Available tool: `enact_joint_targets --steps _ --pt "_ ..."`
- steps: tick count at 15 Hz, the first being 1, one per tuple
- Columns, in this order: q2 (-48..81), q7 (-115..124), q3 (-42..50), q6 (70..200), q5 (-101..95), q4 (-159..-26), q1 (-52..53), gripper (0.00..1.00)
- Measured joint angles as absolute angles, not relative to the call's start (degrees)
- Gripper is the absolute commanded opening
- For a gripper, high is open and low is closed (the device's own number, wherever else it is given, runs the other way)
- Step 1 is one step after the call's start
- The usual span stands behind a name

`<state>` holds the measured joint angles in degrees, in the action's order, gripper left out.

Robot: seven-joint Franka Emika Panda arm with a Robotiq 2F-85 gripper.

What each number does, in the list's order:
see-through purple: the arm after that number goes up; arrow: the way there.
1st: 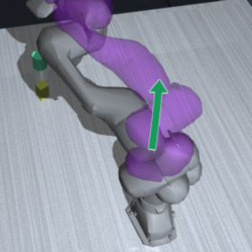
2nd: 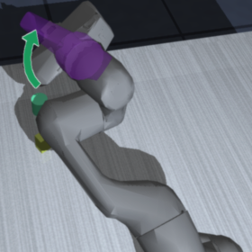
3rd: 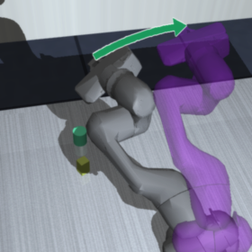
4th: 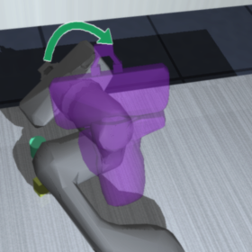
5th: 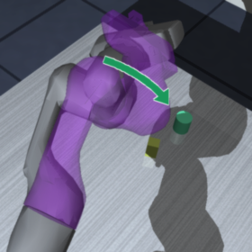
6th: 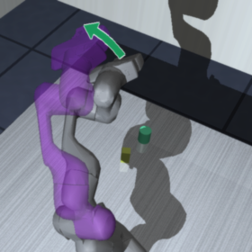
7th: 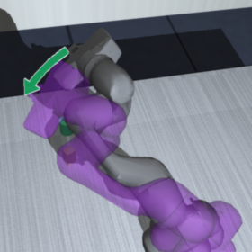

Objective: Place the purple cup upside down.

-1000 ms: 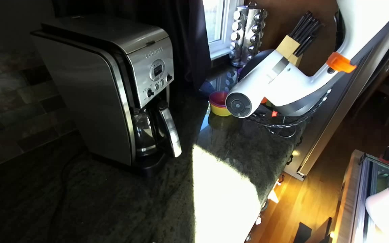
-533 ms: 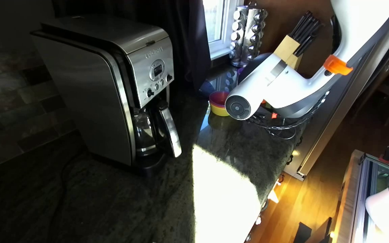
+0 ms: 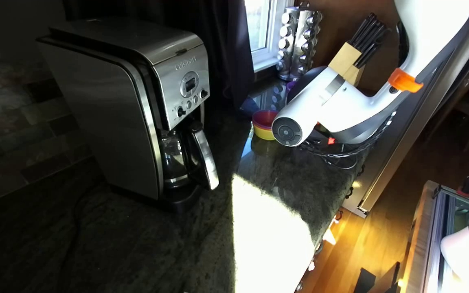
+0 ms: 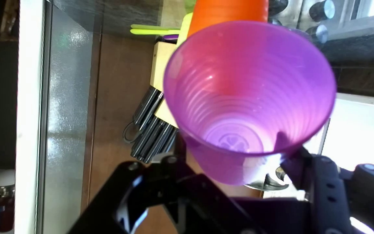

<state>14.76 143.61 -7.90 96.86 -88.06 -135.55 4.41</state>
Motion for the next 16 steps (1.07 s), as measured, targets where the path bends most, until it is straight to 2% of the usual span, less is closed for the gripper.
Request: enact_joint_targets --steps 9,16 --pt "14.0 143.7 -8.0 96.9 -88.0 -135.5 4.6 1.00" --pt "4.6 139.3 -8.0 102.5 -86.3 -139.6 4.5 1.00"
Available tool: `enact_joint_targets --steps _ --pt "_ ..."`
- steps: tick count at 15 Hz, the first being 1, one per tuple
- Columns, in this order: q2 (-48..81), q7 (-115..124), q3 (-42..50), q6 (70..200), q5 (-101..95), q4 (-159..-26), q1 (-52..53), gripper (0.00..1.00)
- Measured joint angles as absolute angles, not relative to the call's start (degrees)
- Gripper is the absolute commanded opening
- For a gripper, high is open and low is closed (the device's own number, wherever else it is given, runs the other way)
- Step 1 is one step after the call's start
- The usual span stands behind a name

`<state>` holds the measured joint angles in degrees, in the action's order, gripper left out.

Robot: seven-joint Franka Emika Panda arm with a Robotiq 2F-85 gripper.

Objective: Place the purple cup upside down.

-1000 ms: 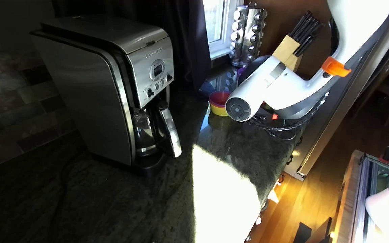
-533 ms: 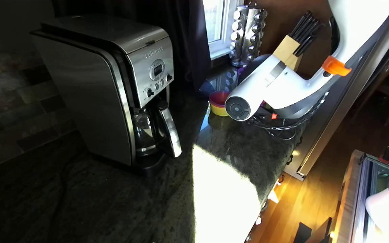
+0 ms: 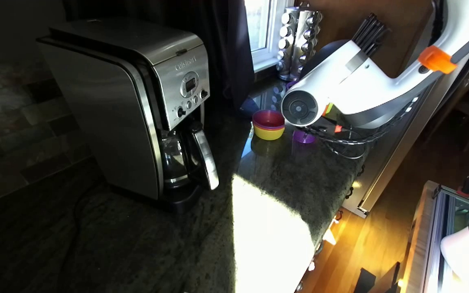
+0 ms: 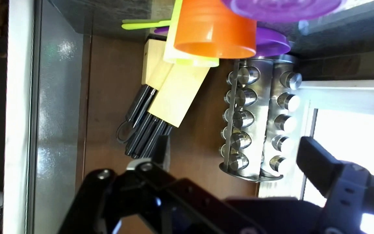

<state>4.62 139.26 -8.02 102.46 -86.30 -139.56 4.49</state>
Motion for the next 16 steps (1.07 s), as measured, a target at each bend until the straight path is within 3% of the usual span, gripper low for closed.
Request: enact_joint_targets --steps 8,16 --pt "-16.3 123.8 -2.9 120.8 -89.7 -149.2 3.9 1.00" --pt "-34.2 99.5 12.5 150.8 -91.5 -153.7 1.2 1.00"
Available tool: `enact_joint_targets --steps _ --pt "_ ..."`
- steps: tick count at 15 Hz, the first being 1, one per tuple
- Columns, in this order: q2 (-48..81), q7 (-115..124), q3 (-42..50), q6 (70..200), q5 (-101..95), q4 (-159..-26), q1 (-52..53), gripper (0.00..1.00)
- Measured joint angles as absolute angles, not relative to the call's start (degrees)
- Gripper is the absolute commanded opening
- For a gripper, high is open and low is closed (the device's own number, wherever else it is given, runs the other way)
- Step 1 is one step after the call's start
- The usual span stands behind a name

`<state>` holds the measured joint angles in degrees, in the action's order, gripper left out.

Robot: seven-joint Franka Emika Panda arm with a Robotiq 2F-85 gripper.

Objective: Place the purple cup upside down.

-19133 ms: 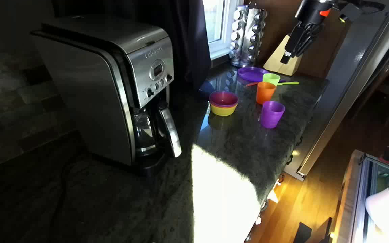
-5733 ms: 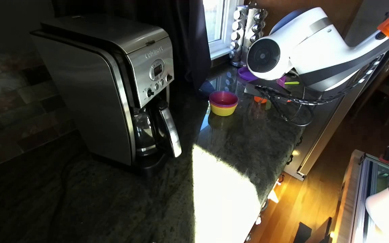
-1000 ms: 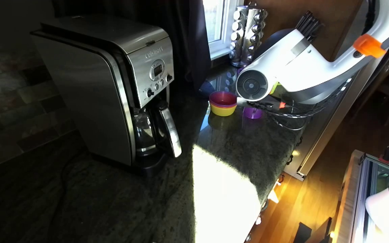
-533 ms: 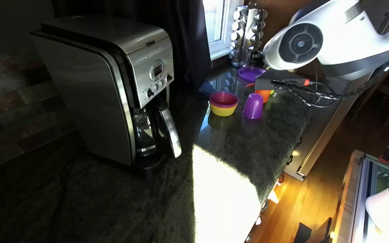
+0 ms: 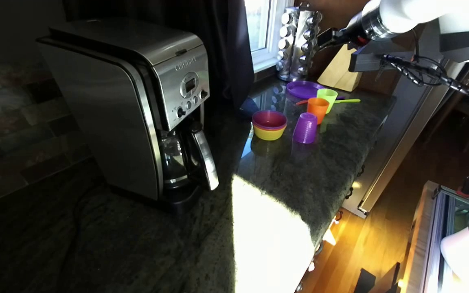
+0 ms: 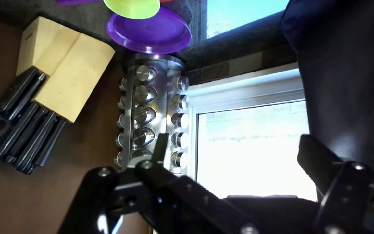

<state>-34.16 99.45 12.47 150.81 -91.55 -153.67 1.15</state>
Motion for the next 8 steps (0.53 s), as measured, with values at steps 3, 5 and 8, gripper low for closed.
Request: enact_joint_targets --steps 3,5,8 --pt "-34.9 85.9 16.2 155.9 -83.8 -153.8 0.1 1.00" --pt "-34.3 77.1 17.3 156.0 -78.5 -154.0 0.1 1.00" --pt "-34.3 64.4 18.0 152.4 -73.0 -154.2 1.1 1.00"
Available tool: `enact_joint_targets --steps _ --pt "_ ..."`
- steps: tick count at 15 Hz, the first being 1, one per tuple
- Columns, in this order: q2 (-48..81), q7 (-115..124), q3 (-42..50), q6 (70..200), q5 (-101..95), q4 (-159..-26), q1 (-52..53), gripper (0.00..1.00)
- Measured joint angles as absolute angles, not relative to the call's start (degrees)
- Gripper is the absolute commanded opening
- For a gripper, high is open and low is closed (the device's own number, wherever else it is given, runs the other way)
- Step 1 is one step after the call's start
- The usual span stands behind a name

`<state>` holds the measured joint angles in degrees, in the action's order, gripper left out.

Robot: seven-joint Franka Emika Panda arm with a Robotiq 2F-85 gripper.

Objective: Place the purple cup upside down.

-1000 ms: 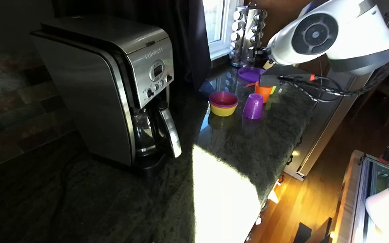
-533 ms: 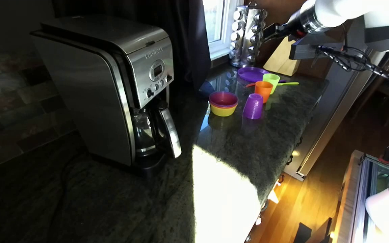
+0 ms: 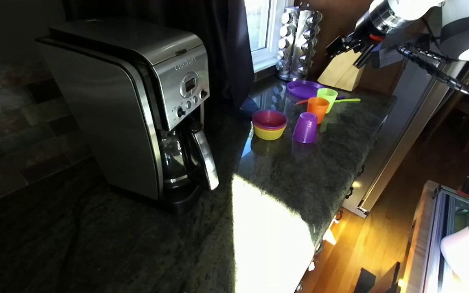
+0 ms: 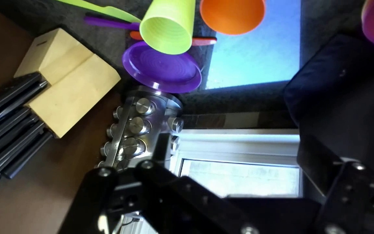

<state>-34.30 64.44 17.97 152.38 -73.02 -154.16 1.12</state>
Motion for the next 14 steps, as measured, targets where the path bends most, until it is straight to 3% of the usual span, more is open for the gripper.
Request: enact_joint_targets --steps 14 --pt "-35.9 18.7 12.9 149.7 -36.4 -155.1 -2.3 1.00"
